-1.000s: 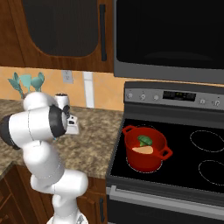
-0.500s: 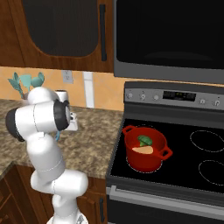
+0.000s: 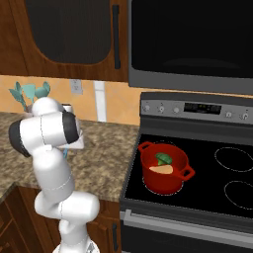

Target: Put the squash and broccoli in the pot. Retrieve the spatula and lightly stir the vegetables in the pot.

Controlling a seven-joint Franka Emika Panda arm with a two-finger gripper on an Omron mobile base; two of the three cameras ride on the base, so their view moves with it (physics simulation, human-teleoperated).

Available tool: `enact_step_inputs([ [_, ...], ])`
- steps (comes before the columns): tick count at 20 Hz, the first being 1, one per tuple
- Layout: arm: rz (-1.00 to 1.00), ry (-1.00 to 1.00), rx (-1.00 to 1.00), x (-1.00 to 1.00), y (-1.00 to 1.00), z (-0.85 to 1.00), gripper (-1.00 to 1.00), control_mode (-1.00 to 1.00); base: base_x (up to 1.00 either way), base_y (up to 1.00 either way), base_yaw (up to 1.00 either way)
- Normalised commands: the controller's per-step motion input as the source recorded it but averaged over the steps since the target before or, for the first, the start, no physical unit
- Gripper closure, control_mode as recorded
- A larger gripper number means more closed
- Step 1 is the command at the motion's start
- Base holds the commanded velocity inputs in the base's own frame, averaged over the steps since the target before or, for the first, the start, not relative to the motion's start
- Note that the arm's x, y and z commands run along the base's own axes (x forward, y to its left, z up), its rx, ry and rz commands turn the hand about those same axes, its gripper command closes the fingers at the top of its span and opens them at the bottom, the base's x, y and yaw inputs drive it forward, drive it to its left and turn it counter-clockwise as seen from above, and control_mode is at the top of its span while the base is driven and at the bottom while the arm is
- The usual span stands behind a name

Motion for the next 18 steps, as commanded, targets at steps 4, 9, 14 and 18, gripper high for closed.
enact_step_inputs([
  [4, -0.01, 0.0, 0.0, 0.01, 0.18, -0.14, -1.0, -1.0, 0.0, 0.0, 0.0],
  [9, -0.01, 0.0, 0.0, 0.05, 0.16, -0.14, -1.0, -1.0, 0.0, 0.0, 0.0],
  [14, 0.0, 0.02, 0.0, 0.04, 0.02, -0.09, -1.0, -1.0, 0.0, 0.0, 0.0],
  [18, 0.0, 0.0, 0.0, 0.0, 0.0, -0.13, -1.0, -1.0, 0.0, 0.0, 0.0],
])
